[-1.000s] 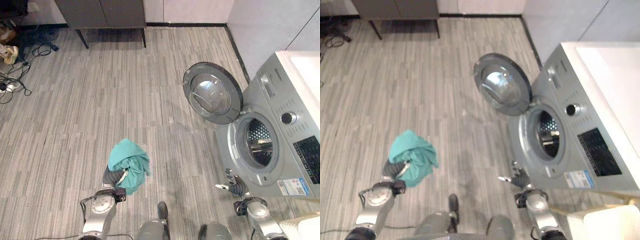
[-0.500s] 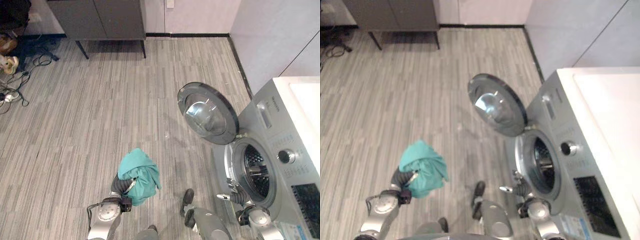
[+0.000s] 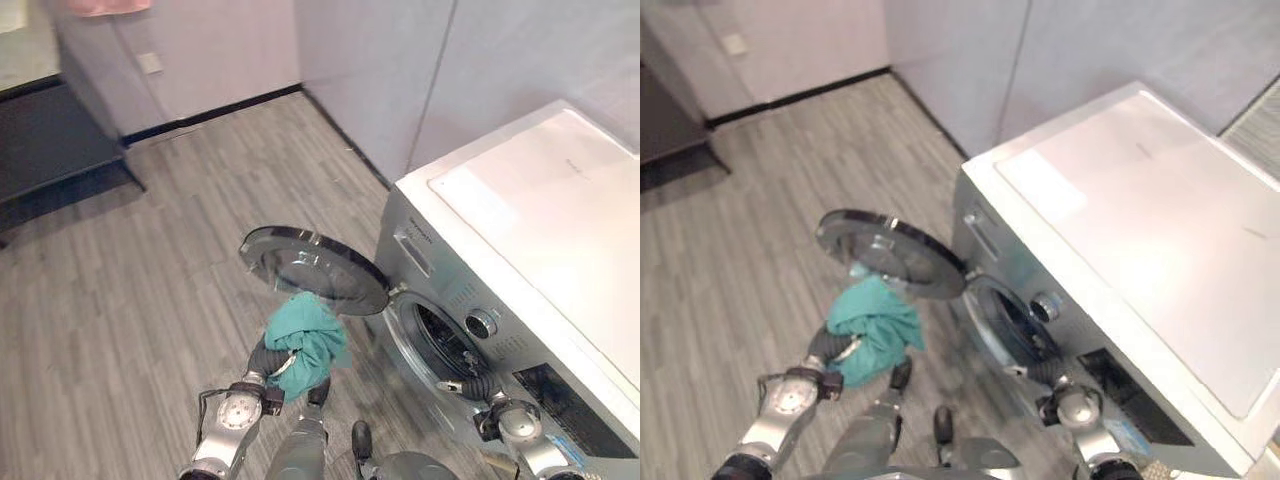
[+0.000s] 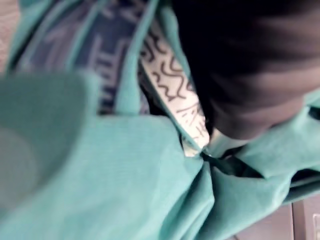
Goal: Grab the laundry basket,head to the washer,open it,put in the laundry and shut it.
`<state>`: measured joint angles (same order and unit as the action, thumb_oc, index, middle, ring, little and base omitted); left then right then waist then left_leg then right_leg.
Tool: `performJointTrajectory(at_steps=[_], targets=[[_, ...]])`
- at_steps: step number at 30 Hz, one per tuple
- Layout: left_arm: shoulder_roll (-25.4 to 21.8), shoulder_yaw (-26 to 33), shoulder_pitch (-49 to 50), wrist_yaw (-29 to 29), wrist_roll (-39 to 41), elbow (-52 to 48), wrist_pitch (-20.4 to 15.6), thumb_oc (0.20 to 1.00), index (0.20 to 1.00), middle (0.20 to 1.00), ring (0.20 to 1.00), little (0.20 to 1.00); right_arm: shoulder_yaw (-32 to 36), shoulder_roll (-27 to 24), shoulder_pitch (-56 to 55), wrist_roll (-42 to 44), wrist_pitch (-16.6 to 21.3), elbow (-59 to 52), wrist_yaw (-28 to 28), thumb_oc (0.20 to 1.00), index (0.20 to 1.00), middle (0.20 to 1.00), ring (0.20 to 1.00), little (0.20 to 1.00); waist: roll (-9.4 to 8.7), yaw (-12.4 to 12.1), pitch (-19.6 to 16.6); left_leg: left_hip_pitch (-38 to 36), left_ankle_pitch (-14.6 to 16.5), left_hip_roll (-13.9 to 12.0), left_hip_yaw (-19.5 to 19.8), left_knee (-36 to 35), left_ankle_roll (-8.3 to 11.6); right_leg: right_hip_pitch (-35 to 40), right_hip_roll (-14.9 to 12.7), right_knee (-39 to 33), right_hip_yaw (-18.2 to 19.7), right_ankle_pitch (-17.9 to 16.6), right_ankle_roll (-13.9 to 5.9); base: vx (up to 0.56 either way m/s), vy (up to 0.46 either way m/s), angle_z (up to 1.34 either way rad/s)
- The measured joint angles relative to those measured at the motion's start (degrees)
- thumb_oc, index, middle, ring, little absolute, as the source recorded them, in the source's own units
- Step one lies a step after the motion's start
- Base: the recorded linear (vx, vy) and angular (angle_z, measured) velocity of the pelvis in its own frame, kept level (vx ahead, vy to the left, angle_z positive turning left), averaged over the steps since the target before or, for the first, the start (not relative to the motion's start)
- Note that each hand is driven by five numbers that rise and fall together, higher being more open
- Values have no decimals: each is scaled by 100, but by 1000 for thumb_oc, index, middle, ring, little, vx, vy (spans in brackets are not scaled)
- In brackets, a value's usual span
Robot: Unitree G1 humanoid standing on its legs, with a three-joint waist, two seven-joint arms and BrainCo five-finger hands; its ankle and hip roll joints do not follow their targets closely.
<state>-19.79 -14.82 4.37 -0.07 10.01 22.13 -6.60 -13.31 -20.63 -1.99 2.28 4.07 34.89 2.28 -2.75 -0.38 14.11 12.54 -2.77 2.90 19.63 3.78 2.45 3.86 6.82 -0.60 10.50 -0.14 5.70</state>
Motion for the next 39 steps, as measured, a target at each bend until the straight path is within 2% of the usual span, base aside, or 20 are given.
performJointTrajectory(at_steps=[1, 2, 5, 6, 7, 9, 10, 11, 12, 13, 15, 16, 18, 19, 22, 24, 28, 31, 33, 39], targets=[[0, -82, 23, 6, 0, 49, 4, 200, 200, 200, 200, 200, 17, -43, -32, 0, 2, -3, 2, 1000, 1000, 1000, 1000, 1000, 114, 94, -26, -94, -47, -14, -70, 40, -94, 41, 3, 45, 58, 91, -80, 101, 213, -70], [-7, -216, 48, 19, -7, 67, 11, 200, 200, 200, 200, 200, 42, -131, -115, 0, -19, -11, -1, 1000, 1000, 1000, 1000, 1000, 260, 257, -30, -246, -347, -85, -284, -106, -126, -40, 19, 460, 135, 506, -257, 61, 137, -71], [-102, -275, -129, 44, -13, 92, 12, 200, 200, 200, 200, 200, -32, -60, -221, 1, -15, -156, -64, 1000, 1000, 1000, 1000, 1000, 139, 205, -3, -396, -416, 81, -944, -267, -263, -615, -330, 1342, -22, 970, -492, 28, 197, -113], [-136, -247, -232, 10, -8, 62, -10, 200, 200, 200, 200, 200, -92, 60, -94, -6, -36, -67, -132, 1000, 1000, 1000, 1000, 1000, 51, 261, 48, -423, -386, 89, -1602, -307, -311, -846, -548, 1586, -12, 1028, -628, -42, 140, -172], [-220, -142, -242, -6, -5, 81, -7, 200, 200, 200, 200, 200, -121, 207, 58, -6, -44, -70, -158, 1000, 1000, 1000, 1000, 1000, -18, 118, 99, -533, -325, 51, -2034, -375, -395, -1153, -620, 1955, 14, 1123, -743, -50, 109, -220], [-337, -113, -444, 1, -7, 80, 12, 200, 200, 200, 200, 200, -128, 328, 166, -6, -19, -211, -175, 1000, 1000, 1000, 1000, 1000, -12, 229, 135, -603, -194, 146, -2404, -414, -410, -1284, -1008, 2135, -404, 1134, -773, -21, 82, -128], [-315, -88, -454, -9, -4, 77, 11, 200, 200, 200, 200, 200, -123, 355, 180, -10, -25, -206, -171, 1000, 1000, 1000, 1000, 1000, -4, 224, 149, -620, -188, 73, -2705, -430, -502, -1304, -1170, 2172, -970, 1138, -765, -60, 9, -141], [-295, 79, -378, -57, 9, 1, -8, 200, 200, 200, 200, 200, -156, 493, 356, -15, -28, -193, -193, 1000, 1000, 1000, 1000, 1000, -46, -157, 183, -696, -139, -105, -3190, -505, -580, -1514, -1541, 2396, -2392, 1174, -702, -56, -9, -166], [-329, 124, -359, -78, 11, 29, -6, 200, 200, 200, 200, 200, -168, 531, 376, -16, 13, -258, -186, 1000, 1000, 1000, 1000, 1000, -33, -142, 196, -667, -14, -169, -3304, -408, -531, -1526, -1546, 2275, -2403, 1171, -711, -197, -55, -170], [-343, 171, -317, -121, 18, 35, -7, 200, 200, 200, 200, 200, -187, 555, 436, -18, 82, -373, -158, 1000, 1000, 1000, 1000, 1000, -53, -34, 215, -522, 103, -215, -3449, -193, -534, -1485, -1774, 2347, -2836, 1173, -703, -179, -89, -77], [-320, 151, -393, -187, 42, 44, -34, 200, 200, 200, 200, 200, -193, 536, 405, -14, 79, -374, -140, 1000, 1000, 1000, 1000, 1000, -96, -29, 309, -324, 211, -262, -3632, 56, -523, -1664, -1833, 2407, -2789, 1153, -740, -229, -95, -58], [-357, 117, -662, -284, 59, 61, -62, 200, 200, 200, 200, 200, -149, 475, 434, -8, 75, -430, -74, 1000, 1000, 1000, 1000, 1000, -181, 78, 423, 107, 323, -311, -3659, 485, -488, -1956, -1780, 2519, -2408, 1153, -737, -171, -59, -20], [-320, 138, -977, -402, 112, 146, -73, 200, 200, 200, 200, 200, -73, 436, 556, 9, 47, -458, 23, 1000, 1000, 1000, 1000, 1000, -240, 115, 685, 430, 333, -419, -3773, 757, -425, -2280, -1741, 2561, -2249, 1095, -815, -175, -116, -32], [-273, 207, -1182, -569, 121, 185, -79, 200, 200, 200, 200, 200, -82, 342, 714, 45, 46, -461, 84, 1000, 1000, 1000, 1000, 1000, -230, 206, 796, 919, 472, -631, -3834, 1212, -306, -2747, -1644, 2763, -2258, 1109, -771, -146, -100, -61], [-257, 210, -1800, -814, 322, 311, -94, 200, 200, 200, 200, 200, -5, 215, 1083, 74, 41, -472, 283, 1000, 1000, 1000, 1000, 1000, -224, 267, 1244, 1477, 675, -962, -3935, 1988, -377, -3388, -1520, 3330, -2103, 1126, -649, -142, -65, -56], [-241, 203, -2020, -1009, 345, 363, -176, 200, 200, 200, 200, 200, -19, 123, 1175, 174, 72, -611, 348, 1000, 1000, 1000, 1000, 1000, -141, 329, 1316, 1844, 884, -1128, -3876, 2482, -394, -3682, -1449, 3662, -2026, 1257, -450, -134, -21, -34], [-316, 218, -2907, -1467, 611, 392, -312, 200, 200, 200, 200, 200, 88, -49, 1490, 396, 159, -889, 585, 1000, 1000, 1000, 1000, 1000, -77, 520, 1574, 2988, 1202, -1373, -3521, 3673, -410, -4848, -1282, 4687, -1833, 1405, -349, -142, 25, -32], [-704, 192, -3736, -1740, 789, 492, -342, 200, 200, 200, 200, 200, 156, -138, 1880, 561, 346, -1072, 696, 1000, 1000, 1000, 1000, 1000, -52, 578, 1789, 3958, 1552, -1400, -3067, 4544, -422, -5800, -1132, 5420, -1652, 1535, -255, -61, 49, -46], [-1161, -15, -5155, -1892, 811, 1012, -345, 200, 200, 200, 200, 200, 69, -153, 2115, 705, 452, -1129, 765, 1000, 1000, 1000, 1000, 1000, -31, 873, 1897, 4718, 1701, -1498, -2967, 5251, -409, -6566, -1107, 5989, -1560, 1597, -239, -41, 95, -24], [-1998, -517, -7515, -2354, 1424, 1894, -476, 200, 200, 200, 200, 200, -115, -331, 2250, 807, 681, -1136, 748, 1000, 1000, 1000, 1000, 1000, -27, 1048, 1893, 5841, 2042, -1705, -2795, 6367, -489, -7614, -1029, 6944, -1484, 1816, -211, 29, 37, -14]])
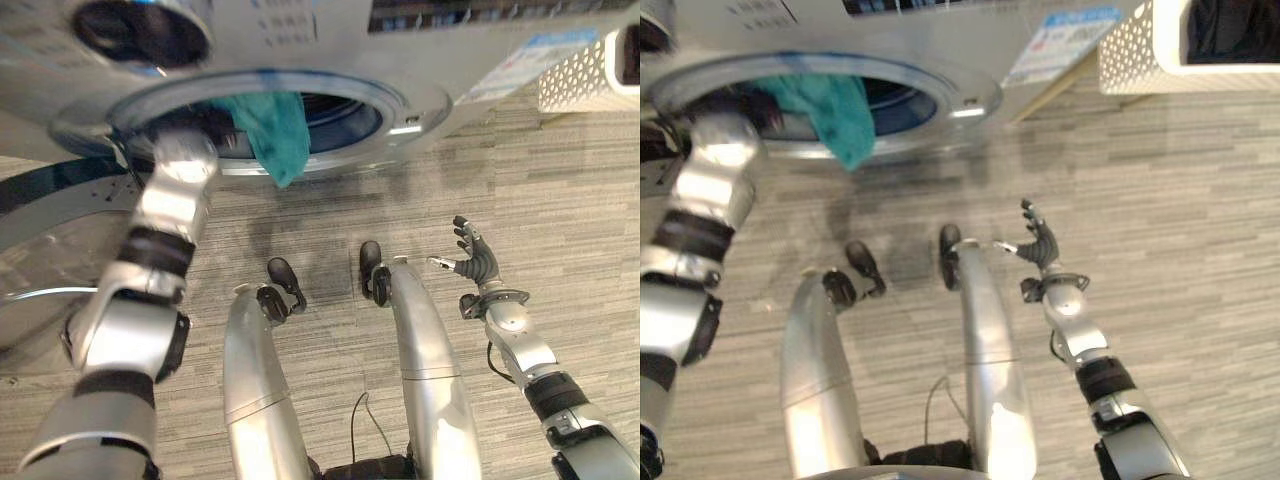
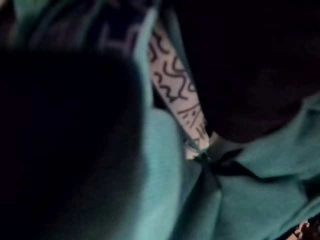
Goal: Grab the laundry basket,head to the washer,open it,put in the laundry and shut it.
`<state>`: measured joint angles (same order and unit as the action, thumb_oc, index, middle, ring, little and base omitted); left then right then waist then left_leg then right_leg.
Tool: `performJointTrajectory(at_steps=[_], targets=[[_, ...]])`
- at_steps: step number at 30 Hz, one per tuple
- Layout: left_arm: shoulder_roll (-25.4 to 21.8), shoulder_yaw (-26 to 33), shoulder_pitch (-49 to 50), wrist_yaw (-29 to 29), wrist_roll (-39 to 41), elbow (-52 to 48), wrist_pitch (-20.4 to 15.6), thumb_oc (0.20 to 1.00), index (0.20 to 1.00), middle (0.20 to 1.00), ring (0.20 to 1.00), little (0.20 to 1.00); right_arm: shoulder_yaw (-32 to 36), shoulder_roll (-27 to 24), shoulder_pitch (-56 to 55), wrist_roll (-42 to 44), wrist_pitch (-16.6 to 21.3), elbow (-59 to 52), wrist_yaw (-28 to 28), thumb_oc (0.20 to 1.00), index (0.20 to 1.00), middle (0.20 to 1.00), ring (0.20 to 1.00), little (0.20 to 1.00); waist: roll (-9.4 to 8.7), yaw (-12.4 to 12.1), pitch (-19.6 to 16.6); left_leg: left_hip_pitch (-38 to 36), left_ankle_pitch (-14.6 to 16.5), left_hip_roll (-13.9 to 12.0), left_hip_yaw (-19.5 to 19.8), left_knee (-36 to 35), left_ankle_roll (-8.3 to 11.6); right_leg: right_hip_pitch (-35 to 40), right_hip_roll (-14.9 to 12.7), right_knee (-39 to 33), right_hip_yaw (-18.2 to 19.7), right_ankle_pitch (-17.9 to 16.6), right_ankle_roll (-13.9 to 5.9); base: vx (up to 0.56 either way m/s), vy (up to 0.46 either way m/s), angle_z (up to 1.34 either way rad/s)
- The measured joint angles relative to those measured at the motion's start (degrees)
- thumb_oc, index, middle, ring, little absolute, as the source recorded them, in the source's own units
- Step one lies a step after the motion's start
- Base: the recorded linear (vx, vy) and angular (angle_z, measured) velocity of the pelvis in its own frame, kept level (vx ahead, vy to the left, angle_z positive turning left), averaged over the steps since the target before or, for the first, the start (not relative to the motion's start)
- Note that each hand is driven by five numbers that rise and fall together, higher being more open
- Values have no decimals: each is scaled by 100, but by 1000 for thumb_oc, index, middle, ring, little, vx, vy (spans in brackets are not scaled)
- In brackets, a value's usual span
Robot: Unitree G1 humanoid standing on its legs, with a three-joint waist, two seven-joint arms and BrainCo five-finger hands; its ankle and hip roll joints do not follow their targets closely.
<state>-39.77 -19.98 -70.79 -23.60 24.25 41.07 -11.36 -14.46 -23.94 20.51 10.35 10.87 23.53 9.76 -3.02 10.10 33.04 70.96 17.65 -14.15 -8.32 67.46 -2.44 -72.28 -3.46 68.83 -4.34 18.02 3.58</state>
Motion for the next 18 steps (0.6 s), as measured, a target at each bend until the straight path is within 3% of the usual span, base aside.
performJointTrajectory(at_steps=[1, 2, 3, 7, 10, 18], targets=[[-95, -11, -246, -155, 38, -7, -147, 200, 200, 200, 200, 200, 32, -46, 17, 120, 25, 2, 0, 1000, 1000, 1000, 1000, 1000, 0, 12, 0, 183, 0, -33, -21, 63, 0, -187, -3, 43, 3, -19, -23, 38, 29, -16], [-93, 2, -251, -219, 39, -7, -234, 278, 278, 278, 278, 278, 48, -45, 0, 156, 27, 3, 2, 1000, 1000, 1000, 1000, 1000, 0, 19, 0, 222, -4, -38, -32, 82, -7, -232, -8, 53, 12, -29, -37, 49, 44, -12], [-118, -37, -284, -311, 38, 50, -234, 1000, 1000, 1000, 1000, 1000, 14, -50, -60, 201, 57, -12, -14, 1000, 1000, 1000, 1000, 1000, -3, 69, -2, 252, -1, -43, -32, 100, -2, -268, -13, 54, 22, -28, -37, 40, 46, -3], [-241, -700, -861, -298, 38, 960, -204, 1000, 1000, 1000, 1000, 1000, -15, -134, -145, 365, 84, 8, -58, 1000, 1000, 1000, 1000, 1000, 1, 64, -4, 301, -16, -32, -29, 88, -33, -311, -15, 46, 18, -30, -38, 5, 9, 0], [-284, -896, -858, 11, -95, 1065, -31, 1000, 1000, 1000, 1000, 1000, 10, -208, -137, 375, 100, 1, -129, 1000, 1000, 1000, 1000, 1000, 1, 17, -4, 292, -4, 6, -29, 47, -45, -306, -39, 39, 10, -30, -24, 19, 3, 6], [67, -851, 299, 672, -799, 613, 182, 1000, 1000, 1000, 1000, 1000, 16, -209, -112, 374, 100, 108, -248, 1000, 1000, 1000, 1000, 1000, 1, -62, -6, -325, -61, 198, 100, -380, 45, 383, -212, -249, -194, -8, 62, -17, -17, 13]])
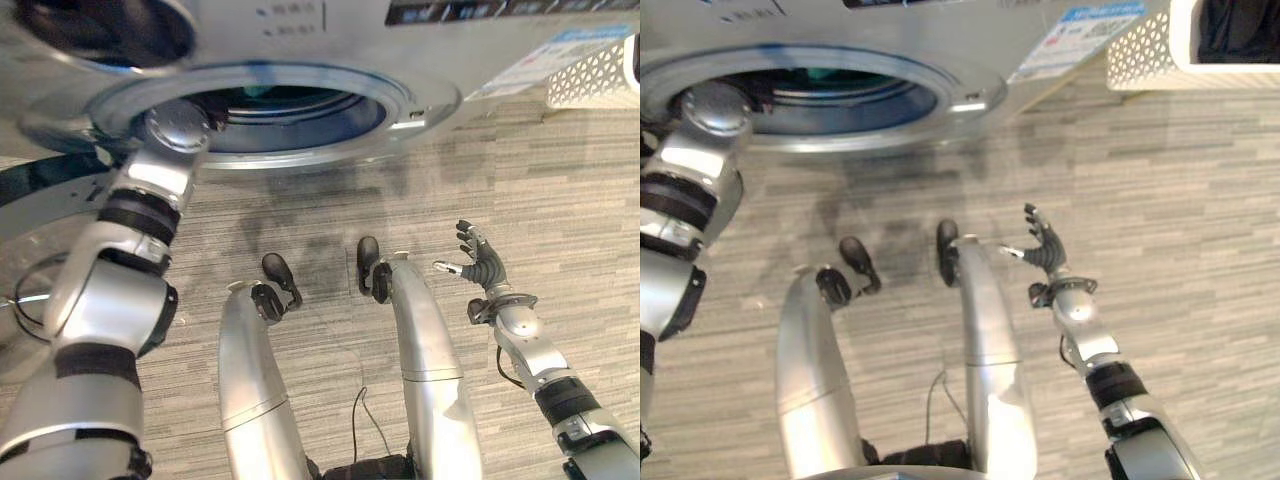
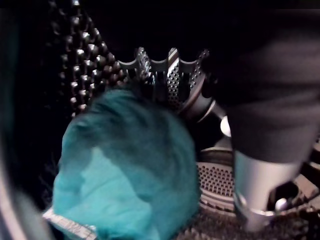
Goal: Grab the laundry basket,head to the washer,open it,put in the laundry and shut it.
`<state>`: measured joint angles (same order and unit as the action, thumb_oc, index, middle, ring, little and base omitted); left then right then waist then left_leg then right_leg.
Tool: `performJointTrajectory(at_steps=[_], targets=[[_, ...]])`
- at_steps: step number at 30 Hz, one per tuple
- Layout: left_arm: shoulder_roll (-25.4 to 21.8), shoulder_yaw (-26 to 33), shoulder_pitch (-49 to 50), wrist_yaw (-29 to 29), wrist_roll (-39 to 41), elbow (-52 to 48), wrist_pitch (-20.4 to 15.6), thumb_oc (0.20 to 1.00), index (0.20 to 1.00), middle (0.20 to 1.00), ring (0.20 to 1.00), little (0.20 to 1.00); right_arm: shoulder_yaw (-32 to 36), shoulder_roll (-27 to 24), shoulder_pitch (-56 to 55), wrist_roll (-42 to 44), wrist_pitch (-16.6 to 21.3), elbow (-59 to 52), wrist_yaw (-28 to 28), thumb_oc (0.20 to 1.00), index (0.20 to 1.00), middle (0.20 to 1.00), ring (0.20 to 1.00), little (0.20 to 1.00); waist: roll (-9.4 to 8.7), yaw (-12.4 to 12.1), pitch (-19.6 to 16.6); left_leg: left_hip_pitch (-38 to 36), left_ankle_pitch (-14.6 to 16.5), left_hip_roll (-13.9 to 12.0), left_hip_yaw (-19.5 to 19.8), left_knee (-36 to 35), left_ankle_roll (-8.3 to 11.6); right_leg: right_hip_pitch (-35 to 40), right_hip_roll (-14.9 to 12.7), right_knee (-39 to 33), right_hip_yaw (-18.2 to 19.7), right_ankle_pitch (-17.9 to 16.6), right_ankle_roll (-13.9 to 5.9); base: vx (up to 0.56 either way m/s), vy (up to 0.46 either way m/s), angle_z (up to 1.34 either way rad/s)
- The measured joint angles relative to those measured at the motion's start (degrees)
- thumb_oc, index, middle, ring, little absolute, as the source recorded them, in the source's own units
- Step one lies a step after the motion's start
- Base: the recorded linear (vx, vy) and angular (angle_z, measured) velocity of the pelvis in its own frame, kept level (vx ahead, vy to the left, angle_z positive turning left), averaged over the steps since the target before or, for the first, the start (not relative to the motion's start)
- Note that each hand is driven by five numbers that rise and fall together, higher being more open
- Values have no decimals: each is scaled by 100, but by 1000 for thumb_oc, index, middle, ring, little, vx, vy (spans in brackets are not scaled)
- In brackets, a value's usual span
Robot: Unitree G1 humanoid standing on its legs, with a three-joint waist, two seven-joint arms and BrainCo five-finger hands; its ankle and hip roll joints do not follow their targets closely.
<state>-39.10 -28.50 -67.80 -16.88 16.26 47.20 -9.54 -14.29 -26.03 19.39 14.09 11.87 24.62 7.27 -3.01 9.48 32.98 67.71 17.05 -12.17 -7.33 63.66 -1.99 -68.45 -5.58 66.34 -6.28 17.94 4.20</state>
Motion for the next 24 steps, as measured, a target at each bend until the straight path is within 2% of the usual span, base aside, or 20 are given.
performJointTrajectory(at_steps=[2, 3, 5, 6, 8, 9, 10, 12, 13, 14, 15, 16, 17, 18, 19, 20, 22, 23, 24], targets=[[119, 34, 427, 104, -124, -237, 10, 1000, 1000, 1000, 1000, 1000, -14, -7, -3, -2, 0, 73, -3, 1000, 1000, 1000, 1000, 1000, 3, -58, -17, -241, -103, 102, 26, -280, 4, 263, -53, -177, -45, 4, 6, -59, -36, 28], [190, 379, 935, 136, -133, -687, -4, 1000, 1000, 1000, 1000, 1000, 13, -4, 30, -3, -6, 118, 6, 1000, 1000, 1000, 1000, 1000, 4, -100, -17, -443, -231, 182, 7, -574, 34, 443, -101, -386, -75, -12, -14, -70, -45, 33], [389, 680, 1716, 202, -142, -1398, -46, 1000, 1000, 1000, 1000, 1000, 8, 27, 27, -6, -31, 220, 10, 1000, 1000, 1000, 1000, 1000, 5, -121, -21, -824, -413, 309, 2, -1048, 64, 798, -163, -714, -109, -53, -72, -45, -41, 31], [673, 907, 2402, 260, -143, -1734, -59, 1000, 1000, 1000, 1000, 1000, 4, 68, -11, -25, -81, 366, 15, 1000, 1000, 1000, 1000, 1000, 3, -180, -23, -1237, -570, 380, -8, -1485, 126, 1176, -186, -1067, -153, -125, -96, -9, -22, 27], [838, 931, 3013, 321, -138, -1796, -55, 1000, 1000, 1000, 1000, 1000, -16, 107, -99, -49, -109, 419, 14, 1000, 1000, 1000, 1000, 1000, 21, -296, -59, -1699, -711, 431, -12, -1917, 142, 1625, -188, -1391, -223, -196, -62, 23, -14, 23], [1061, 1132, 3743, 392, -126, -1923, -57, 1000, 1000, 1000, 1000, 1000, -9, 181, -171, -59, -118, 532, 22, 1000, 1000, 1000, 1000, 1000, 31, -392, -130, -2157, -838, 505, -11, -2399, 185, 2056, -198, -1747, -286, -225, -97, 88, -9, 25], [1129, 1216, 4054, 461, -110, -1970, -56, 1000, 1000, 1000, 1000, 1000, 21, 209, -201, -70, -155, 569, 11, 1000, 1000, 1000, 1000, 1000, 55, -448, -136, -2362, -917, 538, -11, -2609, 203, 2256, -217, -1888, -320, -245, -96, 89, -10, 23], [1492, 1608, 4931, 658, -89, -2022, -65, 1000, 1000, 1000, 1000, 1000, 40, 364, -318, -207, -280, 832, 3, 1000, 1000, 1000, 1000, 1000, 57, -528, -129, -3245, -1139, 623, -23, -3286, 270, 3074, -225, -2426, -413, -374, -106, 156, 12, 19], [1679, 1670, 5861, 787, -75, -2028, -53, 1000, 1000, 1000, 1000, 1000, 29, 457, -681, -310, -331, 932, -4, 1000, 1000, 1000, 1000, 1000, 125, -655, -295, -3994, -1165, 652, 1, -3735, 305, 3857, -159, -2884, -491, -375, -135, 211, 27, 10], [1754, 1652, 6172, 834, -75, -1994, -51, 1000, 1000, 1000, 1000, 1000, 32, 484, -907, -350, -335, 986, -5, 1000, 1000, 1000, 1000, 1000, 117, -679, -480, -4219, -1184, 660, 10, -3929, 333, 4070, -138, -3032, -499, -376, -152, 93, 19, 10], [1783, 1581, 6524, 868, -77, -1885, -55, 1000, 1000, 1000, 1000, 1000, 34, 483, -1164, -447, -337, 1054, -14, 1000, 1000, 1000, 1000, 1000, 172, -784, -819, -4328, -1191, 700, 31, -4105, 335, 4174, -137, -3189, -503, -361, -178, 82, 69, 3], [1775, 1609, 6830, 954, -75, -1662, -47, 1000, 1000, 1000, 1000, 1000, 51, 465, -1362, -517, -361, 1233, -12, 1000, 1000, 1000, 1000, 1000, 170, -837, -1093, -4602, -1298, 749, 35, -4440, 335, 4391, -95, -3472, -474, -421, -271, 104, 70, 9], [1769, 1673, 6923, 968, -73, -1575, -44, 1000, 1000, 1000, 1000, 1000, 80, 450, -1391, -518, -363, 1269, -11, 1000, 1000, 1000, 1000, 1000, 159, -869, -1097, -4741, -1327, 804, 80, -4537, 331, 4545, -106, -3554, -489, -466, -266, 105, 70, 2], [1837, 1793, 6966, 1027, -74, -1397, -51, 1000, 1000, 1000, 1000, 1000, 185, 493, -1391, -523, -359, 1423, -39, 1000, 1000, 1000, 1000, 1000, 141, -936, -1106, -4959, -1389, 957, 365, -4761, 337, 4736, -102, -3729, -482, -520, -284, 131, 50, -4], [1934, 1864, 6985, 1065, -72, -1206, -36, 1000, 1000, 1000, 1000, 1000, 271, 513, -1403, -524, -385, 1627, -63, 1000, 1000, 1000, 1000, 1000, 141, -964, -1112, -5256, -1465, 1045, 710, -5059, 353, 5007, -75, -3972, -476, -594, -316, 144, 86, -7], [1955, 1828, 7049, 1084, -73, -1155, -18, 1000, 1000, 1000, 1000, 1000, 294, 509, -1476, -527, -438, 1693, -71, 1000, 1000, 1000, 1000, 1000, 139, -952, -1187, -5412, -1494, 1068, 879, -5223, 369, 5177, -72, -4098, -475, -607, -347, 232, 139, 3], [2000, 1831, 7086, 1219, -83, -990, 5, 1000, 1000, 1000, 1000, 1000, 506, 568, -1655, -628, -460, 1774, -144, 1000, 1000, 1000, 1000, 1000, 131, -925, -1326, -5770, -1601, 1069, 960, -5656, 359, 5580, -69, -4539, -578, -685, -463, 202, 200, 18], [2076, 1823, 7146, 1280, -101, -751, 17, 1000, 1000, 1000, 1000, 1000, 706, 670, -1808, -750, -495, 2005, -186, 1000, 1000, 1000, 1000, 1000, 124, -890, -1561, -6122, -1743, 1071, 962, -6084, 315, 5938, -37, -4992, -625, -857, -533, 133, 316, 9], [2115, 1815, 7220, 1322, -135, -562, 15, 1000, 1000, 1000, 1000, 1000, 717, 696, -1933, -770, -506, 2113, -213, 1000, 1000, 1000, 1000, 1000, 112, -891, -1840, -6225, -1747, 1101, 939, -6188, 297, 6053, -33, -5220, -604, -935, -580, 82, 242, -11]])
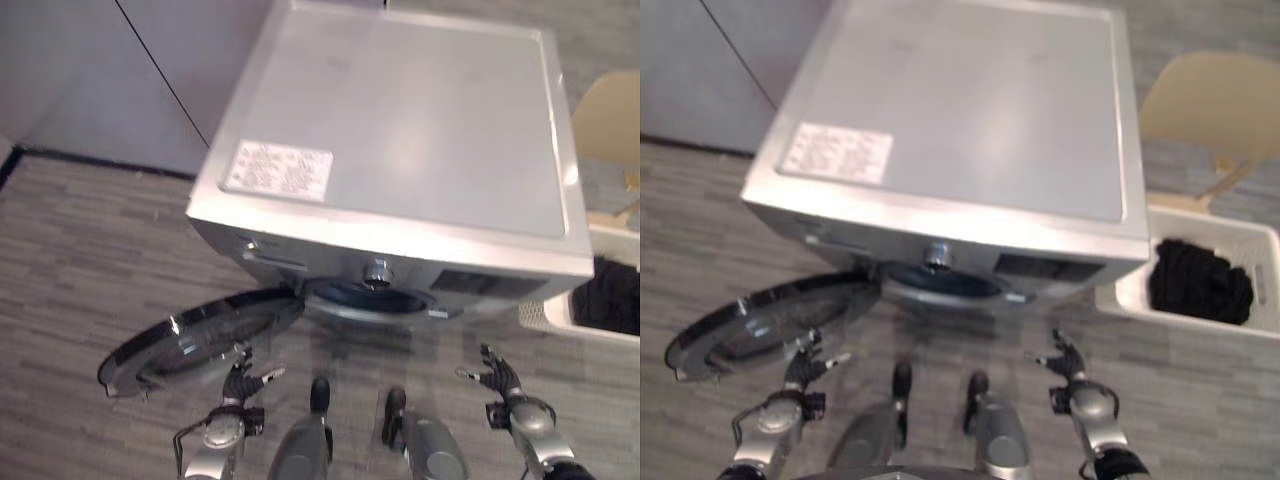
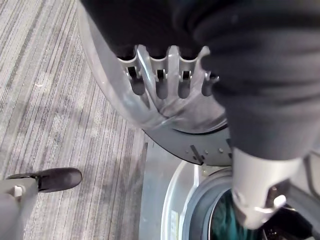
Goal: Grab the laundry basket,head to the washer,open it,put in the laundry and shut it.
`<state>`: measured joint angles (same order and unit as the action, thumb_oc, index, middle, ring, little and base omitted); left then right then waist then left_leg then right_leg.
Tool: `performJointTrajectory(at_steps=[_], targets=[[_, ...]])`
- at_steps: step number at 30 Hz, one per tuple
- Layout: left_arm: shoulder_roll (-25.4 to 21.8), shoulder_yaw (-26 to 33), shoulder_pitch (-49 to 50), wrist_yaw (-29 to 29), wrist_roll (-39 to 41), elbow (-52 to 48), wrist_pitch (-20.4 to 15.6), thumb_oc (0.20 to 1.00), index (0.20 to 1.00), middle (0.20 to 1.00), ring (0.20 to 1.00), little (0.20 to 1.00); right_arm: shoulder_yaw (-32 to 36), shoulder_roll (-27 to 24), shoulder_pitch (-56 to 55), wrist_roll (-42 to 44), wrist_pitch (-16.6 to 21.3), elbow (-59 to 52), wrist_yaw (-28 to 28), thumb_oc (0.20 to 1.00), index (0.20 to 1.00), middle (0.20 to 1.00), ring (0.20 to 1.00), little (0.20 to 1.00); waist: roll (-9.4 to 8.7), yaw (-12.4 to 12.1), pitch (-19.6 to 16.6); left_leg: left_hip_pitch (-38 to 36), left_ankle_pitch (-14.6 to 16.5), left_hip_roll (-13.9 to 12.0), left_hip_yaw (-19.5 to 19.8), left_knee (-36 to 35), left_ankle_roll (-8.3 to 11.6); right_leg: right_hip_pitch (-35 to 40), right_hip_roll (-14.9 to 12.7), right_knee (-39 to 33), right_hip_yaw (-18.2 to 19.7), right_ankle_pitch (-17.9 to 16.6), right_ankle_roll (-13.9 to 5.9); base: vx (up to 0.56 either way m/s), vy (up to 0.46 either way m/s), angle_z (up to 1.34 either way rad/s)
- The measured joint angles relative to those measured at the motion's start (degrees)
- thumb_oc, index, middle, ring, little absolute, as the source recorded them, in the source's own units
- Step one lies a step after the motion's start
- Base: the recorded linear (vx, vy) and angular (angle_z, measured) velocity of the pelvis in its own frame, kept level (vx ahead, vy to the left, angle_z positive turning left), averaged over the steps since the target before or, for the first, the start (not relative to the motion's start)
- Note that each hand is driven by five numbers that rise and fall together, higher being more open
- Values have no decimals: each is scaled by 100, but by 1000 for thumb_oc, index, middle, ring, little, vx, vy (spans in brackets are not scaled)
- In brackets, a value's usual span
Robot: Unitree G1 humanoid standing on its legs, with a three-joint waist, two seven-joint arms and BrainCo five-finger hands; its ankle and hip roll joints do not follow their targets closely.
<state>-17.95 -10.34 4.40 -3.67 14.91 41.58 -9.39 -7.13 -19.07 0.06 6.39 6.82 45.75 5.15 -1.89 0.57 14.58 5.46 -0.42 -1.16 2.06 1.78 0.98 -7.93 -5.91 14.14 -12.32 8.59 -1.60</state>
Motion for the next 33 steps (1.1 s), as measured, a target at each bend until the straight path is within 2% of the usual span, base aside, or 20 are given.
performJointTrajectory(at_steps=[2, 8, 9, 10, 11, 12, 13, 15, 16, 18, 21, 22, 23, 25, 27, 29, 30, 31, 32, 33], targets=[[120, -51, 110, 21, -44, 560, 63, 1000, 1000, 1000, 1000, 1000, -1, 62, -147, -182, -38, 60, -42, 1000, 1000, 1000, 1000, 1000, 8, -16, -453, -431, 17, 89, -175, -288, -95, 475, 6, -654, 232, -314, -171, -107, 324, -61], [49, -160, -382, 6, -272, 634, 110, 1000, 1000, 1000, 1000, 1000, -387, 199, 217, -202, -143, 495, -46, 1000, 1000, 1000, 1000, 1000, -42, 40, -545, -174, 3, 251, -525, -145, -157, 80, -141, -810, 626, -837, -347, -191, 105, -51], [47, -132, -438, -5, -261, 618, 175, 1000, 1000, 1000, 1000, 1000, -475, 217, 258, -205, -169, 502, -42, 1000, 1000, 1000, 1000, 1000, -5, 25, -543, -183, -6, 166, -708, -143, -314, 130, -113, -865, 481, -871, -334, -125, 18, -49], [64, -32, -414, -4, -266, 613, 224, 1000, 1000, 1000, 1000, 1000, -559, 254, 313, -206, -195, 544, -46, 1000, 1000, 1000, 1000, 1000, 96, -88, -518, -291, 60, -11, -1013, -191, -399, 70, -32, -320, 50, -545, -258, -94, -77, -95], [43, -44, -294, -8, -272, 504, 212, 1000, 1000, 1000, 1000, 1000, -577, 320, 202, -219, -180, 424, -71, 1000, 1000, 1000, 1000, 1000, 146, -268, -516, -530, 37, -199, -1315, -298, -384, 107, -33, 477, -368, -265, -183, -93, -78, -109], [22, -43, -172, -13, -273, 372, 188, 1000, 1000, 1000, 1000, 1000, -576, 340, 155, -267, -179, 354, -73, 1000, 1000, 1000, 1000, 1000, 200, -315, -546, -620, 30, -251, -1506, -399, -380, 229, -84, 564, -637, -209, -145, -103, -208, -135], [-8, -41, -35, -9, -273, 323, 179, 1000, 1000, 1000, 1000, 1000, -547, 342, 150, -365, -173, 227, -72, 1000, 1000, 1000, 1000, 1000, 114, -421, -595, -725, 16, -240, -1764, -535, -316, 373, -245, 402, -948, -170, -89, -53, -148, -104], [-12, 6, -9, -15, -272, 360, 207, 1000, 1000, 1000, 1000, 1000, -426, 369, 181, -366, -163, 107, -56, 1000, 1000, 1000, 1000, 1000, -87, -390, -635, -680, 8, -160, -1981, -484, -85, 530, -151, -362, -536, -133, -150, -35, -97, -100], [43, -6, -27, -6, -274, 433, 215, 1000, 1000, 1000, 1000, 1000, -399, 340, 254, -365, -176, 139, -49, 1000, 1000, 1000, 1000, 1000, -28, -403, -629, -661, -12, -192, -2035, -451, -65, 619, -8, -764, -286, -268, -168, -27, -82, -94], [75, -30, -5, 2, -331, 439, 206, 1000, 1000, 1000, 1000, 1000, -399, 272, 154, -362, -189, 128, -38, 1000, 1000, 1000, 1000, 1000, 56, -281, -657, -656, -54, -298, -1635, -403, -47, 714, 176, -1048, -183, -421, -61, -25, -80, -70], [165, -261, 24, 15, -486, 435, 199, 1000, 1000, 1000, 1000, 1000, -231, 161, -130, -350, -198, -88, -33, 1000, 1000, 1000, 1000, 1000, 22, -241, -647, -592, -20, -348, -1040, 76, 2, 789, 268, -1202, 488, -626, 132, 33, 6, -95], [281, -287, 9, 17, -499, 425, 200, 1000, 1000, 1000, 1000, 1000, -220, 50, -132, -346, -198, -98, -28, 1000, 1000, 1000, 1000, 1000, 29, -168, -640, -551, 101, -251, -599, 64, 76, 804, 302, -1379, 749, -764, 163, 96, 19, -121], [338, -325, -11, 19, -501, 422, 196, 1000, 1000, 1000, 1000, 1000, -212, -50, -122, -335, -202, -96, -25, 1000, 1000, 1000, 1000, 1000, 93, -167, -634, -562, 106, -167, -418, -91, 76, 794, 322, -1442, 832, -861, 163, 76, 14, -97], [462, -335, -103, 13, -518, 334, 192, 1000, 1000, 1000, 1000, 1000, -73, -154, -214, -229, -202, -239, -27, 1000, 1000, 1000, 1000, 1000, 315, 69, -649, -584, 50, -115, -355, -411, 8, 818, 476, -1576, 986, -915, 111, 73, 28, -70], [443, -298, -209, 1, -596, 191, 176, 1000, 1000, 1000, 1000, 1000, 4, -60, -208, -120, -214, -270, -20, 1000, 1000, 1000, 1000, 1000, 381, 71, -662, -772, -14, -205, -746, -615, 10, 540, 604, -1467, 1300, -967, -41, 76, 25, -126], [400, -290, -239, -2, -618, 183, 185, 1000, 1000, 1000, 1000, 1000, -2, 66, -75, -119, -227, -269, -19, 1000, 1000, 1000, 1000, 1000, 318, 45, -589, -756, -21, -266, -1262, -642, 0, 178, 474, -1128, 1000, -835, 95, 59, -25, -120], [407, -269, -231, -8, -602, 98, 205, 1000, 1000, 1000, 1000, 1000, 22, 127, -66, -110, -228, -305, -11, 1000, 1000, 1000, 1000, 1000, 277, 66, -557, -800, 10, -302, -1597, -645, 60, 19, 413, -1009, 735, -871, 29, 50, -61, -134], [397, -202, -177, -25, -603, 26, 208, 1000, 1000, 1000, 1000, 1000, 18, 241, 30, -94, -224, -291, -2, 1000, 1000, 1000, 1000, 1000, 308, 16, -511, -863, 47, -377, -2072, -640, 124, -167, 244, -796, 117, -776, 161, 183, -195, -232], [367, -151, -77, -55, -597, -6, 244, 1000, 1000, 1000, 1000, 1000, -4, 501, 195, -75, -175, -294, -12, 1000, 1000, 1000, 1000, 1000, 296, -104, -495, -985, 104, -455, -2601, -631, 137, -418, -338, -456, -1597, -759, 106, 200, -188, -212], [357, -164, -145, -61, -600, -18, 224, 1000, 1000, 1000, 1000, 1000, -8, 471, 155, -75, -182, -301, -4, 1000, 1000, 1000, 1000, 1000, 307, -78, -495, -1003, 217, -453, -2580, -625, 113, -438, -544, -439, -1858, -809, 31, 294, -307, -166]])
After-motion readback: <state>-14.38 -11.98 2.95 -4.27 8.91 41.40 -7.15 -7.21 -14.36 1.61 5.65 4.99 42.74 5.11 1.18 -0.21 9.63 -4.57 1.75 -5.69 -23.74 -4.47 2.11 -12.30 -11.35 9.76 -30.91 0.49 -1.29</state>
